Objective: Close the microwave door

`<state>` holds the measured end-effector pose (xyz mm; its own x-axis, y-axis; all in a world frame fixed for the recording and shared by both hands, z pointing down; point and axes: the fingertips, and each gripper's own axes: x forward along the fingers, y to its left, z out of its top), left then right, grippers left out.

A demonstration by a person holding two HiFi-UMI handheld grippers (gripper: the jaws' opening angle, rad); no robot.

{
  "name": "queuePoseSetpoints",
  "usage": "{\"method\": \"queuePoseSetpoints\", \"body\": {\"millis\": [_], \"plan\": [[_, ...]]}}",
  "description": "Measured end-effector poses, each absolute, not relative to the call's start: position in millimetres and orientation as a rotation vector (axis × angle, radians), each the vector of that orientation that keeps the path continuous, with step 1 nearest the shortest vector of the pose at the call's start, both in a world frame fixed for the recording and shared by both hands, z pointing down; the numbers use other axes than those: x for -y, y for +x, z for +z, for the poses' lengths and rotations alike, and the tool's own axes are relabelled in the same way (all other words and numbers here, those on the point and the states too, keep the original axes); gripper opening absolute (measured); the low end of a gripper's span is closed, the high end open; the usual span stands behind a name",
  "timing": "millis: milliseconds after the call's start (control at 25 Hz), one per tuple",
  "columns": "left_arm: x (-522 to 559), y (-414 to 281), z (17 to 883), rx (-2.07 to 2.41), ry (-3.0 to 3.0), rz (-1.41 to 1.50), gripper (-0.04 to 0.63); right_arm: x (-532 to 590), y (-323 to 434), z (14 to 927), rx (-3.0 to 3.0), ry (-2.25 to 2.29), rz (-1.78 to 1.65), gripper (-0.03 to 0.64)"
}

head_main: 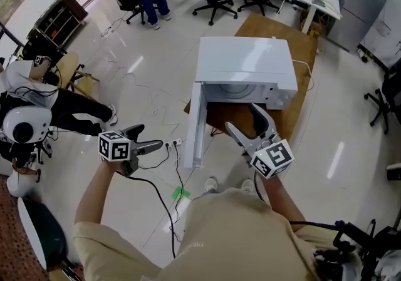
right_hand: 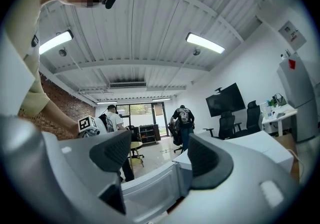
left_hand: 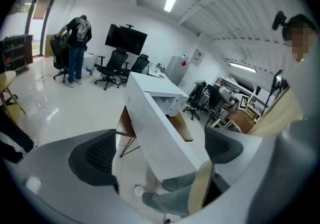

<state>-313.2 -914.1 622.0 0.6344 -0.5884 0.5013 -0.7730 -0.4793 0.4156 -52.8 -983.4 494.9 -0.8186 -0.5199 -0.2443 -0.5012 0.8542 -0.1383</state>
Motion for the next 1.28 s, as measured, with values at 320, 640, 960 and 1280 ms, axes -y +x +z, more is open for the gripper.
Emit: {"method": "queuePoseSetpoints", "body": {"millis": [320,640,960,1280], "plan": [[924,-248,667,0.843,2.057,0.229,0.516,994,-33,499,-2.734,-0.893,-0.114,0.342],[917,-214,725,0.785,1.847,0.146,0.230,1003,-18,506,-2.731,-0.955,-0.130,0.342],[923,-198,736,0.784,1.774,0.085,0.160,1005,-8,512,-2.719,-0.985,-0.158,0.341],[935,-165,743,0.826,1.742,0.009,0.156,1005,5,521,-2.714,-1.013,-0.168,0.339]]}}
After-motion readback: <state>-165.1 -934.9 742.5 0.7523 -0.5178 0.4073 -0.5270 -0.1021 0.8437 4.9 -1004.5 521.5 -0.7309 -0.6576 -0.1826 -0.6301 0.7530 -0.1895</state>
